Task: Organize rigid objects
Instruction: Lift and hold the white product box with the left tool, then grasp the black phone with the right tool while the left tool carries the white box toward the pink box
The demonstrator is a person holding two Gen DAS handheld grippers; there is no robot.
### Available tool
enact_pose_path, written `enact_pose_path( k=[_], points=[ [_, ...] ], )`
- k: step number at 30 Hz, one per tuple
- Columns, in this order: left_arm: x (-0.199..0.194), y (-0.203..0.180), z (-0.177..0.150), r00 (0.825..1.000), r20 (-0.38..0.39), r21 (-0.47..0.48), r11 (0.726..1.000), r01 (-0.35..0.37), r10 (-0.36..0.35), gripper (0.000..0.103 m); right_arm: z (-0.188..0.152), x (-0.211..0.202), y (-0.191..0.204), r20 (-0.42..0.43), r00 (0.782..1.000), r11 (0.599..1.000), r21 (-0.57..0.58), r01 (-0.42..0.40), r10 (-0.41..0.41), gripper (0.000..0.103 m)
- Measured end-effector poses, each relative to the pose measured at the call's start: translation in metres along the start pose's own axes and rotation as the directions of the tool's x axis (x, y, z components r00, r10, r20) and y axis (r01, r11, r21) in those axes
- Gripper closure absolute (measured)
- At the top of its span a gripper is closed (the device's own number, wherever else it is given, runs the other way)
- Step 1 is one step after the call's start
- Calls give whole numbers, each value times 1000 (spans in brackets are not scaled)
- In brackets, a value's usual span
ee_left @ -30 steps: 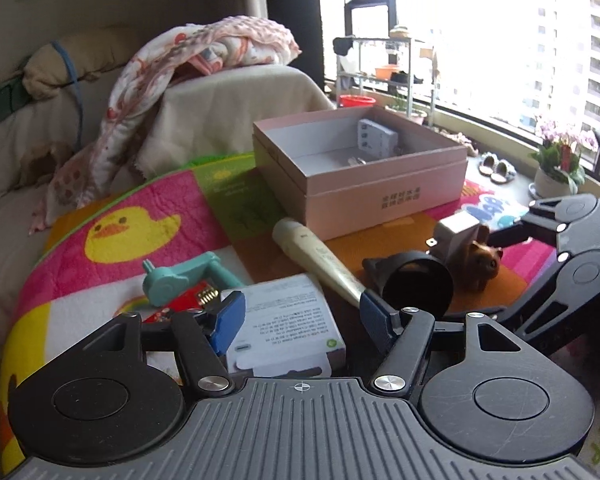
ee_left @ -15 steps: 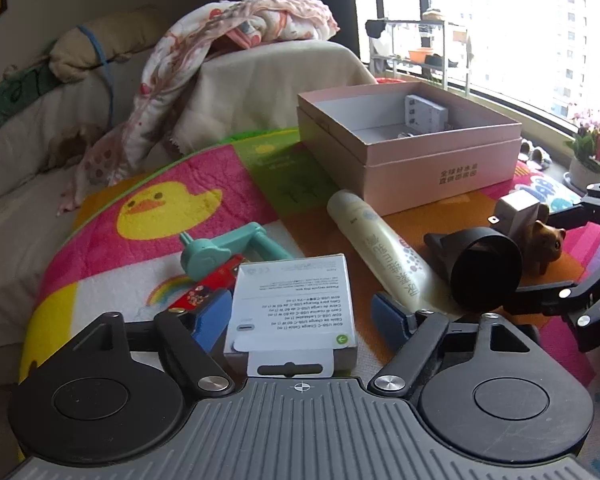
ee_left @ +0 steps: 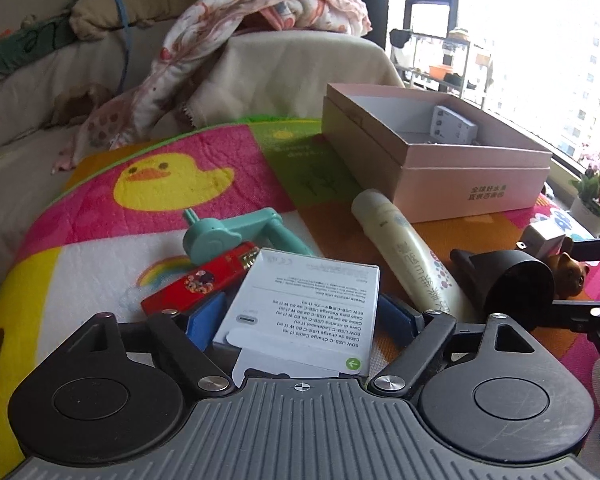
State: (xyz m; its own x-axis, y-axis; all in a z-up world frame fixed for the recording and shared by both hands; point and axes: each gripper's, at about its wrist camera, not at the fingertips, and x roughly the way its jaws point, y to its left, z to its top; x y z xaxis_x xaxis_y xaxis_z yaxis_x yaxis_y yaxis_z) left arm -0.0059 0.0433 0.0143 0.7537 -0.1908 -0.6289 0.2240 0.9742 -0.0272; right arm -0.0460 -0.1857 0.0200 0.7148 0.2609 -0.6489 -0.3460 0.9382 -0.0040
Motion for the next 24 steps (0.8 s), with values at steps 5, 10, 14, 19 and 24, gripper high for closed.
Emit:
enact_pose_path(
  k=[5, 10, 14, 19, 24],
  points=[
    [-24, 2, -12, 999, -16, 15, 999, 35, -35, 29, -2, -34, 6, 88, 996, 1000, -22, -18, 19, 17],
    [-53, 3, -33, 997, -45, 14, 998, 60, -59, 29, -1, -47, 28, -20, 962, 955, -118, -273, 272, 35],
    [-59, 4, -42, 997, -43, -10, 998, 64, -64, 29, 3, -24, 55, -99, 959, 940, -195, -281, 266, 44],
    [-62, -7, -47, 999, -27, 51, 998, 43, -41, 29, 16, 1, 65, -99, 967, 947, -203, -250, 235, 45],
    [-59, 1, -41, 997, -29, 8, 997, 74, -74, 28, 17, -1, 74, -134, 960, 933, -236, -271, 245, 64]
  ],
)
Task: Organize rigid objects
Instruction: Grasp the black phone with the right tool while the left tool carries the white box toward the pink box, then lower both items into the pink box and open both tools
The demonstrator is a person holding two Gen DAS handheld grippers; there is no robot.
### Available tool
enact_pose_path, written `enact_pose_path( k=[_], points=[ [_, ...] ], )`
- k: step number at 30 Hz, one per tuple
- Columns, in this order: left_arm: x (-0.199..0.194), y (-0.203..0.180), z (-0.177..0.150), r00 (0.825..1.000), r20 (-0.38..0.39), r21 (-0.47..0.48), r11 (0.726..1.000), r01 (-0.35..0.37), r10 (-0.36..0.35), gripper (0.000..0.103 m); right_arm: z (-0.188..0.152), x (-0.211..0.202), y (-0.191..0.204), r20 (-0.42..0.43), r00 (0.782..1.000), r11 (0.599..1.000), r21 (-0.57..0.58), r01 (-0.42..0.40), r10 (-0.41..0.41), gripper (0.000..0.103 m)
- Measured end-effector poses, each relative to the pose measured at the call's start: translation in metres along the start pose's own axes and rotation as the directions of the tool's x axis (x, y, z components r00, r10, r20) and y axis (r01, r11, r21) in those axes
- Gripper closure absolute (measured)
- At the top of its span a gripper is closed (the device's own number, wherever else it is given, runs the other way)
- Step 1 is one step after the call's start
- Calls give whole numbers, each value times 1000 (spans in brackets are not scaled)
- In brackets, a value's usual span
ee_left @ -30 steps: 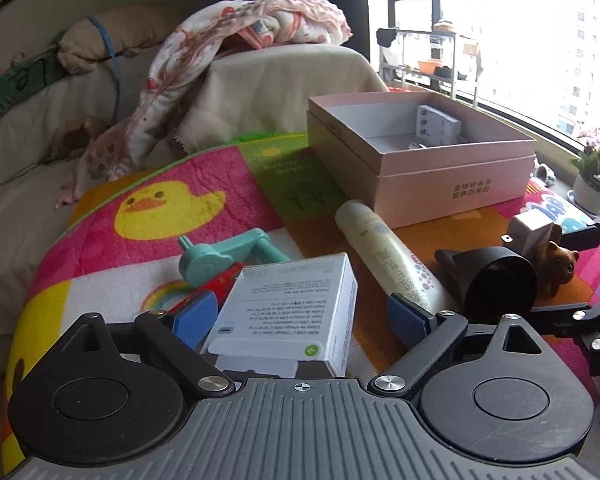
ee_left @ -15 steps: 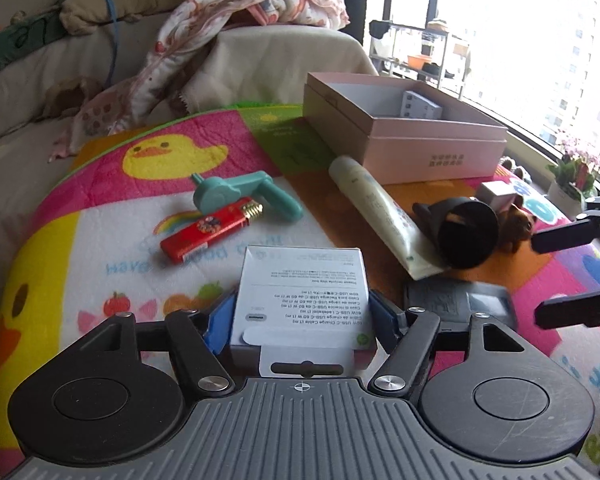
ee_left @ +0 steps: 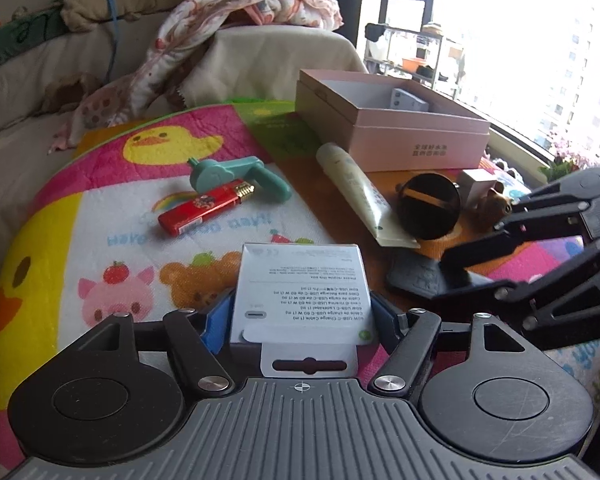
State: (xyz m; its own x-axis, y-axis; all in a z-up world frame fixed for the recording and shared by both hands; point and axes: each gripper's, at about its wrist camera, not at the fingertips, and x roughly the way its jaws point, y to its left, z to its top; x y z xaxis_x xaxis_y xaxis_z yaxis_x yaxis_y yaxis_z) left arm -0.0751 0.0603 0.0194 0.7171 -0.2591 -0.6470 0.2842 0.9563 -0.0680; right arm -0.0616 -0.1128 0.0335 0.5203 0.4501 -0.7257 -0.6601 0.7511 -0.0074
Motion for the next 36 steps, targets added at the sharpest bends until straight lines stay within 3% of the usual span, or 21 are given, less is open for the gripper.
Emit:
enact_pose_path(
  k=[4, 8, 11, 14, 17, 19, 22, 24, 26, 27, 29, 32, 34, 36],
  points=[
    [1, -13, 3, 999, -1, 81, 996, -38, 39, 29, -8, -12, 8, -23, 1000, 1000, 1, 9, -9, 64],
    [-14, -32, -6, 1000, 11, 152, 988, 8, -10, 29, -23, -39, 7, -10, 999, 999, 9, 49, -49, 65],
    [-35, -46, 5, 996, 81, 183, 983, 32, -48, 29, -32, -68, 2, 36, 995, 995, 33, 92, -93, 65],
    [-56, -58, 47, 975, 206, 207, 978, 41, -84, 29, -27, -101, -10, 128, 981, 989, 63, 137, -144, 65],
    [-65, -68, 103, 943, 312, 229, 972, 48, -120, 29, -4, -134, -32, 246, 944, 974, 110, 199, -221, 65],
    [-59, -75, 143, 921, 366, 244, 969, 44, -134, 29, 15, -148, -49, 315, 899, 951, 153, 268, -304, 65],
    [-34, -84, 190, 915, 378, 248, 968, 48, -142, 29, 42, -153, -81, 357, 848, 917, 232, 326, -392, 65],
    [-14, -84, 211, 914, 368, 221, 971, 90, -169, 29, 56, -147, -102, 359, 833, 900, 277, 336, -421, 65],
    [7, -81, 225, 907, 368, 182, 972, 148, -207, 29, 66, -135, -123, 354, 831, 892, 313, 327, -429, 65],
    [23, -77, 231, 908, 349, 153, 970, 189, -232, 28, 69, -128, -132, 352, 833, 890, 324, 320, -427, 64],
    [60, -73, 237, 929, 276, 97, 969, 228, -247, 28, 74, -108, -152, 344, 844, 896, 320, 308, -413, 63],
    [110, -64, 223, 958, 215, 82, 981, 174, -188, 30, 73, -80, -166, 252, 833, 850, 343, 400, -493, 57],
    [120, -54, 210, 961, 213, 68, 983, 167, -178, 31, 62, -66, -165, 213, 839, 845, 333, 420, -501, 55],
    [119, -40, 197, 954, 222, 9, 979, 203, -200, 31, 43, -58, -154, 197, 842, 848, 301, 436, -503, 42]
  ],
)
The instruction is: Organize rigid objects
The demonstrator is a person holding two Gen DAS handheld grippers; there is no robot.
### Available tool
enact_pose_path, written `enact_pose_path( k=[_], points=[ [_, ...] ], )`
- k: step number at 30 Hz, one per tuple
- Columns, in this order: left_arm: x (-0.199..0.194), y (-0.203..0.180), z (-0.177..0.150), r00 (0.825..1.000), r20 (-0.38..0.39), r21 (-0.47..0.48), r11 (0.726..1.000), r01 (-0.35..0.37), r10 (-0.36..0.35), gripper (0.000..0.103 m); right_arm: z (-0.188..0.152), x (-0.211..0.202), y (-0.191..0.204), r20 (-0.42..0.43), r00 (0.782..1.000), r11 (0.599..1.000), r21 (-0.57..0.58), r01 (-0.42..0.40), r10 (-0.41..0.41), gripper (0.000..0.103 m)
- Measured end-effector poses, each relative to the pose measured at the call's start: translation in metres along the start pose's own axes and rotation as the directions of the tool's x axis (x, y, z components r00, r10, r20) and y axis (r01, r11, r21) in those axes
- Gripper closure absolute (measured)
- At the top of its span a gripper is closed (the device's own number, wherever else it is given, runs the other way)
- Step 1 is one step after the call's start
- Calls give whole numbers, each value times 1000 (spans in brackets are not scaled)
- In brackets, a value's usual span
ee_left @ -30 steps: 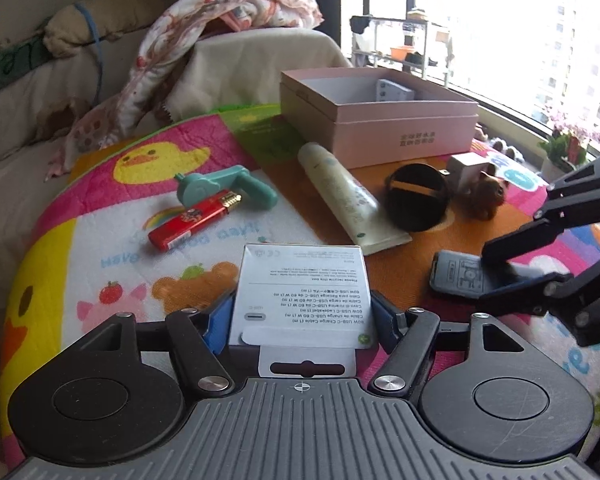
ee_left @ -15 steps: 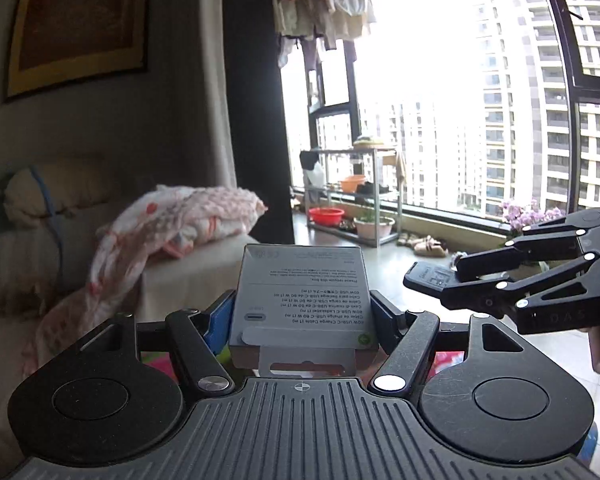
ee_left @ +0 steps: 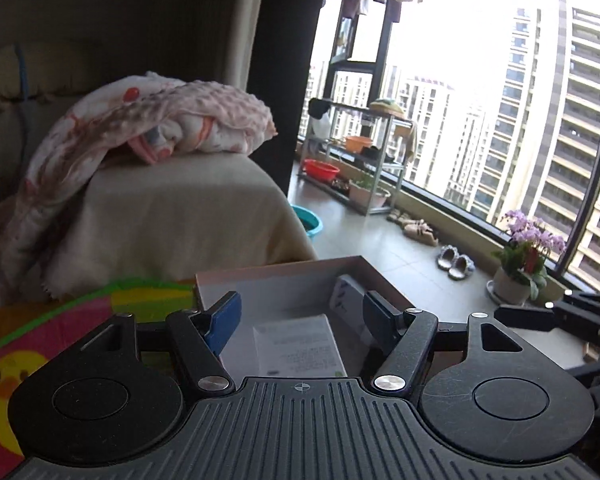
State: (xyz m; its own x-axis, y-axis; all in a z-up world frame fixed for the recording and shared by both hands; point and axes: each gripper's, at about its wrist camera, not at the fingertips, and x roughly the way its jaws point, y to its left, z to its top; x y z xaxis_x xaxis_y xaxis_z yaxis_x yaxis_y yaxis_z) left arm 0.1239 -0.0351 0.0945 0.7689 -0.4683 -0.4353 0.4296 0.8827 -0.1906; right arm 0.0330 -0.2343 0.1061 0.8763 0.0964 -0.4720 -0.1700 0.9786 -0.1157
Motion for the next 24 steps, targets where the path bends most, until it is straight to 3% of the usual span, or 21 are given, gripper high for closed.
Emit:
enact_pose_path(
  k=[2, 4, 8, 12, 14, 17, 21, 22, 24],
  points=[
    [-15, 13, -12, 1000, 2, -44, 999, 2, -2, 31, -24, -7, 7, 9, 1000, 999, -29, 21, -21, 37],
    [-32, 21, -26, 999, -5, -54, 998, -39, 39, 31, -43, -12, 11, -12, 999, 999, -27, 31, -32, 37],
    [-76, 38, -59, 990, -13, -70, 988, -138, 138, 31, -63, -21, 14, -119, 991, 998, 30, -61, 64, 37],
    [-115, 55, -87, 975, -44, -148, 964, -223, 219, 31, -80, -33, 22, -132, 988, 994, 76, -76, 86, 37],
    [-127, 57, -99, 973, -71, -182, 956, -231, 222, 31, -87, -34, 24, -135, 986, 990, 117, -80, 96, 37],
    [-143, 45, -115, 968, -97, -133, 961, -242, 230, 31, -94, -33, 26, -144, 986, 984, 165, -65, 89, 37],
    [-159, 37, -120, 936, -57, -19, 937, -350, 348, 31, -101, -33, 26, -119, 991, 980, 194, -40, 64, 37],
    [-162, 39, -119, 928, -47, -18, 929, -370, 368, 31, -103, -33, 24, -112, 991, 976, 215, -42, 67, 37],
    [-165, 49, -118, 930, -54, -45, 930, -366, 363, 31, -108, -32, 19, -103, 992, 963, 268, -40, 70, 37]
  ],
)
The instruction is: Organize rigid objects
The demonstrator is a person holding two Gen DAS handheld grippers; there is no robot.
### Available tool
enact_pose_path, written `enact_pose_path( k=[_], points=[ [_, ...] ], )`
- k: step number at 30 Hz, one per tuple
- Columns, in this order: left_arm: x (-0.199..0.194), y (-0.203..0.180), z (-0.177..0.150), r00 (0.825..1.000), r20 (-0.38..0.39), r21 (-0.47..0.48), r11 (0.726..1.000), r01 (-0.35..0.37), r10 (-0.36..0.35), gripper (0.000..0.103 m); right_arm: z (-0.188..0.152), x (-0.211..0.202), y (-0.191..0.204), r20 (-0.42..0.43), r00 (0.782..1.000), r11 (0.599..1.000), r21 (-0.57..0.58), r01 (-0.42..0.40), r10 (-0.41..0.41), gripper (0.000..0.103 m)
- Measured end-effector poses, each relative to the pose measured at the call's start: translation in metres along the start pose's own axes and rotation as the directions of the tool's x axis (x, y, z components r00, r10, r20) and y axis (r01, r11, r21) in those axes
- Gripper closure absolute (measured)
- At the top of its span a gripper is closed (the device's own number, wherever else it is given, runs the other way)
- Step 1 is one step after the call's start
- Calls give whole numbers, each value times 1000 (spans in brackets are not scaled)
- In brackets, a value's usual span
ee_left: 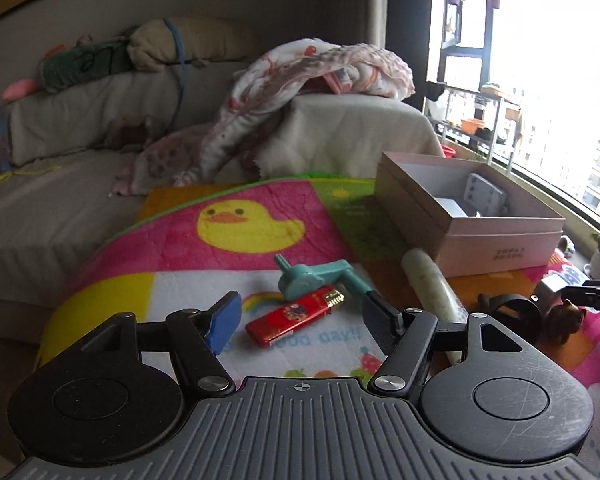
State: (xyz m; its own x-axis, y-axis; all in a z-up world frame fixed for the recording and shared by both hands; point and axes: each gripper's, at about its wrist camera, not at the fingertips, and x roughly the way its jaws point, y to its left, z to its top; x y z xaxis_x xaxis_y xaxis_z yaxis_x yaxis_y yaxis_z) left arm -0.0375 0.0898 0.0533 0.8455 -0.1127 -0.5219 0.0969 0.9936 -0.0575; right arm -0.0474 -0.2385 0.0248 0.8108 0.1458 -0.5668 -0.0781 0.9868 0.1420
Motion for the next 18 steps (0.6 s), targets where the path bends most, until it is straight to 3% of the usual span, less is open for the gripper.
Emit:
enact_pose_path(
  k=[12, 15, 18],
  points=[
    [39, -7, -4, 995, -96, -31, 999, 36, -39, 31, -3, -5, 0, 32, 999, 1000, 2, -12, 12, 37],
    [40, -16, -5, 991, -103, -14, 996, 89, -90, 31, -2, -3, -1, 21, 1000, 1000, 9, -21, 21, 47],
    [42, -28, -9, 977, -128, 6, 985, 171, -169, 32, -1, -2, -1, 13, 999, 999, 11, -30, 30, 48]
  ],
)
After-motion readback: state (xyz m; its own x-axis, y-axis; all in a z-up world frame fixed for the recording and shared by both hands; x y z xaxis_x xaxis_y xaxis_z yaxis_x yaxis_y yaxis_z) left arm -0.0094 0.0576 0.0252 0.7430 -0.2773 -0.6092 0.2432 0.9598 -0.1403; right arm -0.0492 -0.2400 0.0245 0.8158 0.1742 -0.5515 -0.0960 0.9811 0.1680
